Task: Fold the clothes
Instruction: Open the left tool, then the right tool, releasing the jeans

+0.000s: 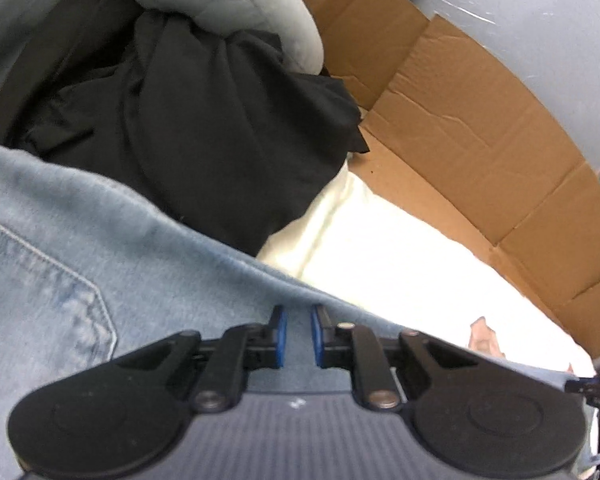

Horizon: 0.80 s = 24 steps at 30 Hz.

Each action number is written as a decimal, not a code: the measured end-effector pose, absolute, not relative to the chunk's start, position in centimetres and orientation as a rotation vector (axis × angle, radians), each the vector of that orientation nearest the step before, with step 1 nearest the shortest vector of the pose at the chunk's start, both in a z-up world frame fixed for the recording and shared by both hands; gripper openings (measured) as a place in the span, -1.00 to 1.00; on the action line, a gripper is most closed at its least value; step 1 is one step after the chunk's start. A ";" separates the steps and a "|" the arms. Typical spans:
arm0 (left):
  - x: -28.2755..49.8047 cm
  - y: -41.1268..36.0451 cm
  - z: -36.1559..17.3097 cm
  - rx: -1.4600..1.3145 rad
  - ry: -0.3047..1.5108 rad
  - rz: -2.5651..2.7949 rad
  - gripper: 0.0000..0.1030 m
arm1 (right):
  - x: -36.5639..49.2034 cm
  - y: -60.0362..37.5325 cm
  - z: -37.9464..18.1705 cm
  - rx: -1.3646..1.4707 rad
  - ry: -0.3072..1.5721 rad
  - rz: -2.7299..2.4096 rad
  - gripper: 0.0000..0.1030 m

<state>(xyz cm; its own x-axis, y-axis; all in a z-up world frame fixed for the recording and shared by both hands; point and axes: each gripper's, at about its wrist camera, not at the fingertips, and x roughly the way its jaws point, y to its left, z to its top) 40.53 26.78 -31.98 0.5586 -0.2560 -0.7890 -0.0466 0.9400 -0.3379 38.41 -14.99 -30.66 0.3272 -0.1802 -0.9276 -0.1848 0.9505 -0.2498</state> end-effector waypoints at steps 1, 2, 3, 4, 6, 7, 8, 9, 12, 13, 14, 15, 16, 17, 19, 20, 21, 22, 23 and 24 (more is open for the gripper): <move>40.7 26.6 -32.2 -0.328 0.973 -0.121 -0.73 | 38.6 -15.0 -31.0 -0.332 1.246 0.003 -0.97; 40.8 26.4 -32.5 -0.317 0.976 -0.115 -0.73 | 38.7 -15.1 -31.4 -0.326 1.248 0.002 -0.96; 40.9 26.2 -32.8 -0.307 0.980 -0.109 -0.73 | 38.8 -15.1 -31.7 -0.325 1.251 0.006 -0.92; 41.0 26.1 -33.1 -0.304 0.985 -0.096 -0.76 | 38.7 -15.1 -31.8 -0.329 1.253 0.009 -0.86; 41.1 26.1 -33.6 -0.310 0.987 -0.073 -0.84 | 38.5 -15.6 -31.2 -0.297 1.240 0.015 -0.68; 41.1 26.2 -33.8 -0.313 0.986 -0.067 -0.91 | 38.2 -16.0 -30.4 -0.279 1.225 0.025 -0.61; 41.1 26.3 -34.0 -0.316 0.985 -0.061 -0.94 | 37.9 -16.3 -29.4 -0.260 1.207 0.039 -0.41; 41.1 26.4 -34.1 -0.319 0.984 -0.055 -0.94 | 37.5 -16.7 -28.3 -0.238 1.183 0.049 -0.21; 40.6 26.5 -34.1 -0.335 0.982 -0.045 -0.94 | 35.9 -17.8 -24.0 -0.160 1.102 0.091 -0.10; 40.4 26.5 -34.1 -0.339 0.982 -0.040 -0.94 | 35.1 -18.2 -22.8 -0.148 1.083 0.101 -0.09; 40.1 26.3 -33.8 -0.324 0.982 -0.026 -0.95 | 34.3 -18.6 -21.5 -0.141 1.066 0.108 -0.08; 39.8 26.1 -33.6 -0.307 0.982 -0.011 -0.95 | 33.3 -19.0 -20.3 -0.140 1.055 0.118 -0.08; 39.4 25.8 -33.3 -0.292 0.983 0.000 -0.95 | 32.3 -19.4 -19.3 -0.145 1.048 0.130 -0.08; 39.0 25.6 -33.0 -0.285 0.987 0.001 -0.93 | 31.8 -20.0 -18.8 -0.153 1.045 0.143 -0.08; 38.1 25.4 -32.3 -0.291 1.000 -0.005 -0.91 | 30.4 -21.0 -17.7 -0.172 1.040 0.156 -0.08; 37.6 25.2 -31.8 -0.292 1.004 -0.007 -0.91 | 29.3 -21.5 -17.2 -0.175 1.036 0.156 -0.08; 37.0 25.0 -31.3 -0.289 1.007 -0.011 -0.91 | 28.5 -22.2 -16.8 -0.168 1.034 0.151 -0.08; 36.4 24.8 -30.6 -0.282 1.004 -0.015 -0.89 | 27.7 -23.0 -16.6 -0.159 1.032 0.144 -0.08; 35.7 24.6 -29.8 -0.272 0.996 -0.011 -0.87 | 26.8 -23.7 -16.1 -0.153 1.032 0.135 -0.08; 34.8 24.4 -29.0 -0.264 0.986 -0.005 -0.87 | 25.8 -24.3 -15.5 -0.160 1.027 0.124 -0.08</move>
